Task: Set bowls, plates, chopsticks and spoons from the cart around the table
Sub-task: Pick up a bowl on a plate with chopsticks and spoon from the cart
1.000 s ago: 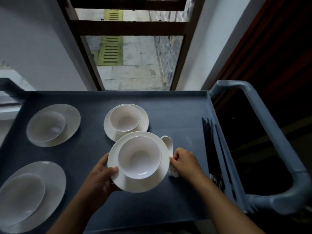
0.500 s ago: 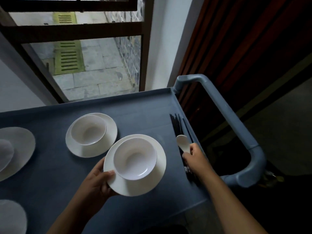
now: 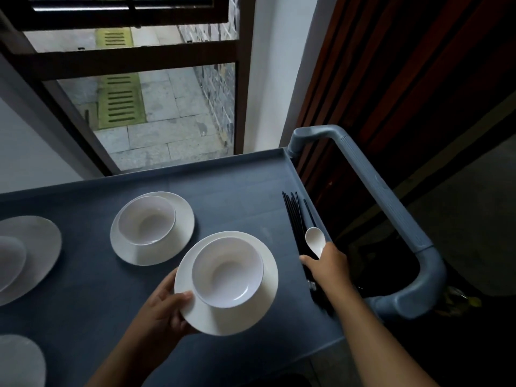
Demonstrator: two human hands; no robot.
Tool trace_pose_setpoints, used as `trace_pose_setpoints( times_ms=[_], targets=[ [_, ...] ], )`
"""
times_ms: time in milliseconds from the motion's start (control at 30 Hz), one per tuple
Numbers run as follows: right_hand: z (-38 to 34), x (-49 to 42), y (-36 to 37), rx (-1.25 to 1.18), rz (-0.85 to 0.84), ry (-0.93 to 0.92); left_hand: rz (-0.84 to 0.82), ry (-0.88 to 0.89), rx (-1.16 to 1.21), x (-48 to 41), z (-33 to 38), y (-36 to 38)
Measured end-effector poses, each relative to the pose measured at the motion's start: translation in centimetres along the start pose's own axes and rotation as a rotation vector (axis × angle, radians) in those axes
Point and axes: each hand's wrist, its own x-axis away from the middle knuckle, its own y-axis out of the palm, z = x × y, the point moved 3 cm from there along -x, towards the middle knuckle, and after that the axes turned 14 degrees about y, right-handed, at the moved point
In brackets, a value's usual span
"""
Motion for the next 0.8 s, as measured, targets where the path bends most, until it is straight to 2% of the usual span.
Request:
trace_pose_setpoints(
  times_ms=[300,433,567,700,800],
  targets=[
    [0.6,-1.4,-0.7,-0.038,-0.039,0.033,0.010,-0.017,0.016,-0.2,-0.6,0.2],
    [0.3,-0.5,-1.6,-0.008,0.001,-0.046,0.015,-0.002,0.009,-0.3,-0.7,0.5],
    [-0.6,1.4,-2.8,-0.116,-0.004,-0.157,0.037,0.037,-0.018,0.1,-0.5,0.5],
    [-3.5,3.4,-2.7,-0.167,-0.233,-0.316,0.105,0.113,-0.012,1.2,0.2,0.2],
    [-5.9,6.1,-1.5,-0.303,-0.494,-0.335,0.176,0.179,0.004,2.8,0.7,-0.3]
  ],
)
